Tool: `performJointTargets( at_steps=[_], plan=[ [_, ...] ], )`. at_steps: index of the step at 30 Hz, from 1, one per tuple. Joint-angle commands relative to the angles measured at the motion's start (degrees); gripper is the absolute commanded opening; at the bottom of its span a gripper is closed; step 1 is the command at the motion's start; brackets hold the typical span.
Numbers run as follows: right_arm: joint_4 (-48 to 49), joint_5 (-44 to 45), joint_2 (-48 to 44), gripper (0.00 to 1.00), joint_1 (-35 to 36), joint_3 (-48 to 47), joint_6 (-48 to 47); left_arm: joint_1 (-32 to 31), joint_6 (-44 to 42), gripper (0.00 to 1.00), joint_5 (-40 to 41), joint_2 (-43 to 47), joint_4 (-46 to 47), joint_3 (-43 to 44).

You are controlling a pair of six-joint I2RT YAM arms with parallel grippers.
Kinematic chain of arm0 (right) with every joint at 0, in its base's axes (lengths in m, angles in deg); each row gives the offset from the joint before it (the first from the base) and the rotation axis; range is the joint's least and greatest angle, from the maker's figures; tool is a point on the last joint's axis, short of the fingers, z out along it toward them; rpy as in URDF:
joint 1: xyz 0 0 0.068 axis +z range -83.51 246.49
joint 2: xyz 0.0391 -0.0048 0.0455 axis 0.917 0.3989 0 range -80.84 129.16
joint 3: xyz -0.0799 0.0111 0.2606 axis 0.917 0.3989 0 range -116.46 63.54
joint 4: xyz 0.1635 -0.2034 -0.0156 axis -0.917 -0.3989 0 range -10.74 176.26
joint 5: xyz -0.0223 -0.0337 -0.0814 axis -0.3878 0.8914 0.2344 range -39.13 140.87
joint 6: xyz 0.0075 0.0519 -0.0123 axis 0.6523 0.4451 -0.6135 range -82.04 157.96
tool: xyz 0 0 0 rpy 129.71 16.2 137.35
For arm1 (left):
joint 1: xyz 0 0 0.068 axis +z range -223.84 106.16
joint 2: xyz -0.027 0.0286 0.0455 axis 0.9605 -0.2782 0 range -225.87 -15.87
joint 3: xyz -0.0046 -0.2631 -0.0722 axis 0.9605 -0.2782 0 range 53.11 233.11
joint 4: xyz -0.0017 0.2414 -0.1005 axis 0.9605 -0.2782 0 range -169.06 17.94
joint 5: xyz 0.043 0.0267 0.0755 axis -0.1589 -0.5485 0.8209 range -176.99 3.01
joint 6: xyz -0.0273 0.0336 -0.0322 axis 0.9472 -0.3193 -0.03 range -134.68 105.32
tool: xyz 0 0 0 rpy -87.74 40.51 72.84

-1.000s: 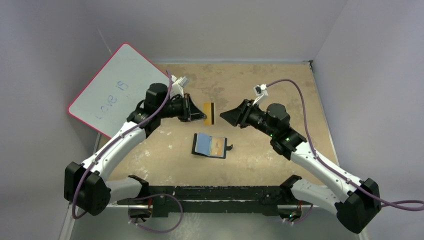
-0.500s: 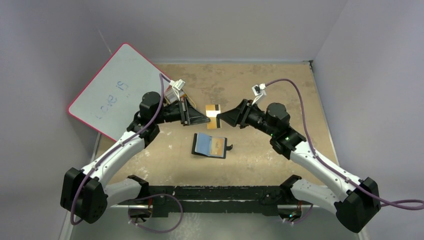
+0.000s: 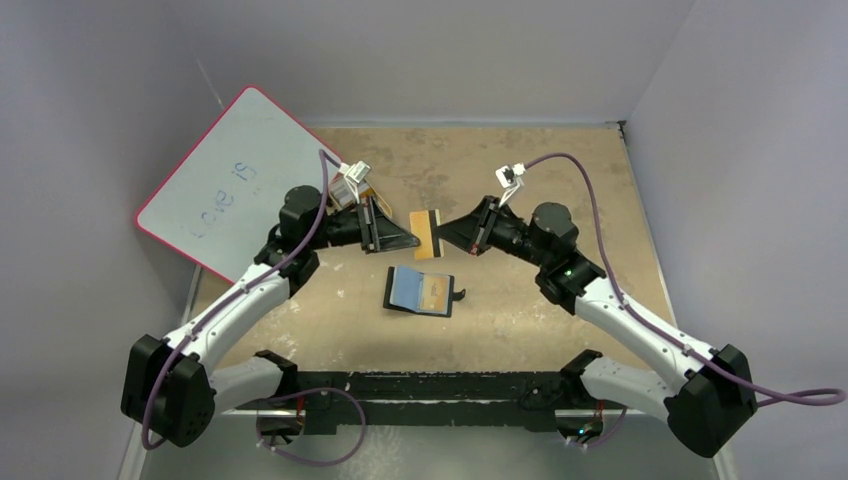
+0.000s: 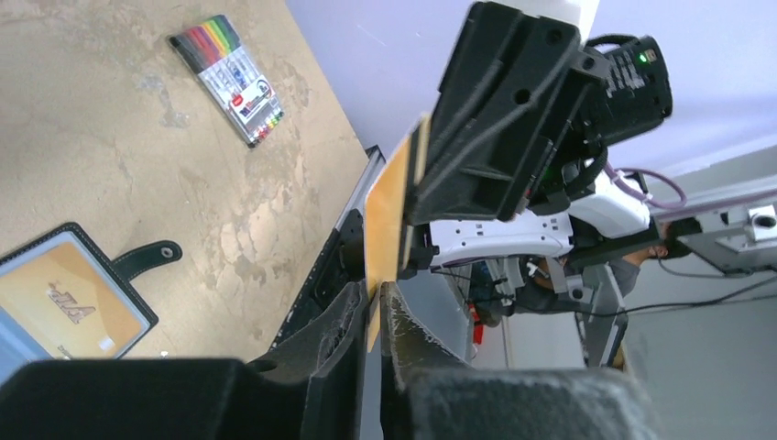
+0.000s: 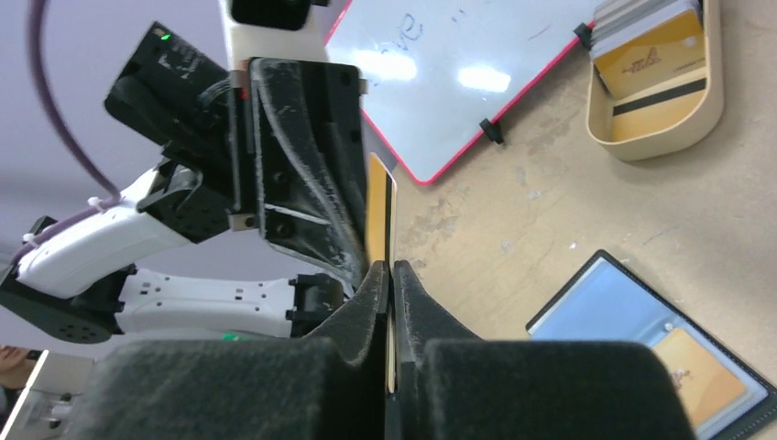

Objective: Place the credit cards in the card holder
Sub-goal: Pick up the credit card from the storage box, then move the card holder to the center of the board.

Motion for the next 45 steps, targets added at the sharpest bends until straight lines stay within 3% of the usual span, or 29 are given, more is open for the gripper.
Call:
performJointTargets(
  at_steps=[1,3,6,10,13,26,40,45],
  plan=[
    [3.74,-1.03,-0.96,0.0,-0.19,-0.01,0.17,0.15,-3.8,0.18,1.43,0.06,-3.88,1.59],
    [2.59,-0.01,-1.33,0.0,-0.16,0.38,0.09,0.12,-9.15,0.29,4.88,0.03,-13.36,3.67],
    [-0.29,2.28,-1.75,0.0,-0.15,1.68,0.18,0.23,-15.03,0.36,11.08,0.21,-22.27,5.68],
    [-1.59,4.03,-1.44,0.0,-0.18,4.91,1.13,0.18,-21.12,0.39,23.58,-0.46,-33.65,6.76],
    [-1.36,5.63,-0.01,0.0,-0.19,6.71,1.41,0.18,-21.66,0.39,31.06,-1.34,-36.84,4.97],
    [6.38,5.61,14.19,0.0,-0.04,12.85,4.47,-0.99,-13.7,0.39,34.54,-6.13,-23.12,-10.25],
    [9.58,5.13,22.44,0.0,0.05,13.43,5.05,-1.33,-10.54,0.38,32.61,-10.38,-10.57,-18.0],
    [9.32,5.95,24.05,0.0,0.2,13.44,5.13,-1.42,-9.81,0.25,32.51,-11.23,-8.84,-19.61]
  ],
)
